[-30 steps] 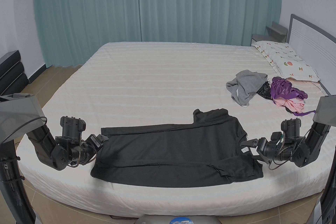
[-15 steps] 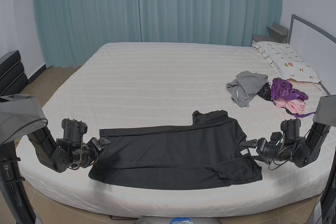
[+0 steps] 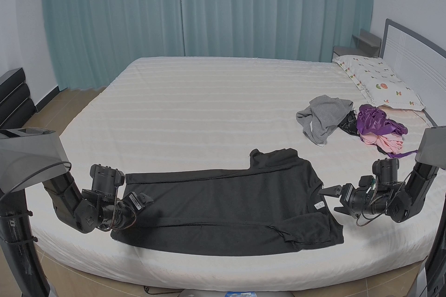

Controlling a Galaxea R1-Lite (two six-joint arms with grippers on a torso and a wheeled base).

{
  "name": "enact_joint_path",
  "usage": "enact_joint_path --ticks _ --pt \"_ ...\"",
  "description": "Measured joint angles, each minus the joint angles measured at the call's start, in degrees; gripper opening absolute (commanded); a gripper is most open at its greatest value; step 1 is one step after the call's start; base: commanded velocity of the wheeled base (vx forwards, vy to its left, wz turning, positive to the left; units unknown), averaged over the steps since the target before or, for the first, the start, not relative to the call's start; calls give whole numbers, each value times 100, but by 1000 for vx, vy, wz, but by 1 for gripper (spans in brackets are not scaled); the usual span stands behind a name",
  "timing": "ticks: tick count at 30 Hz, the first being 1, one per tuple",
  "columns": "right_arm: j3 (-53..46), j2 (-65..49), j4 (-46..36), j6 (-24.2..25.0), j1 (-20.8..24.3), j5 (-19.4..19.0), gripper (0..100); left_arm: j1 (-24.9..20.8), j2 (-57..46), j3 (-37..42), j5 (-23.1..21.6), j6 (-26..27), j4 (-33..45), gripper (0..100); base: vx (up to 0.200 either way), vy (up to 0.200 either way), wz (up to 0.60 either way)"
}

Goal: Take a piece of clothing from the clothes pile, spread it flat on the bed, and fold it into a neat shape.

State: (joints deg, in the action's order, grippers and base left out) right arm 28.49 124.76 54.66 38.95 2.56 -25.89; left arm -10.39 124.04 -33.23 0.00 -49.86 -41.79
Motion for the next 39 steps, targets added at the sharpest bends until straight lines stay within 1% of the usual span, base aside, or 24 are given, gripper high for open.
enact_joint_path --ticks 10,13,17,27,32,35,39 --pt "-10 7 0 -2 5 0 100 -52 11 -15 32 0 66 100 0 0 0" --pt "-10 7 0 -2 5 0 100 -59 -96 22 32 2 208 100 0 0 0" --pt "-10 7 2 -4 11 -2 100 -188 -141 29 35 10 418 100 0 0 0" --pt "-22 11 5 -11 38 0 100 -341 118 -150 65 46 444 100 0 0 0" --pt "-10 21 2 -20 41 0 100 -284 258 -417 112 56 512 100 0 0 0" --pt "4 22 2 -20 57 0 100 -193 357 -717 172 51 550 100 0 0 0" --pt "23 32 2 -15 74 0 100 59 512 -1142 339 -6 542 100 0 0 0"
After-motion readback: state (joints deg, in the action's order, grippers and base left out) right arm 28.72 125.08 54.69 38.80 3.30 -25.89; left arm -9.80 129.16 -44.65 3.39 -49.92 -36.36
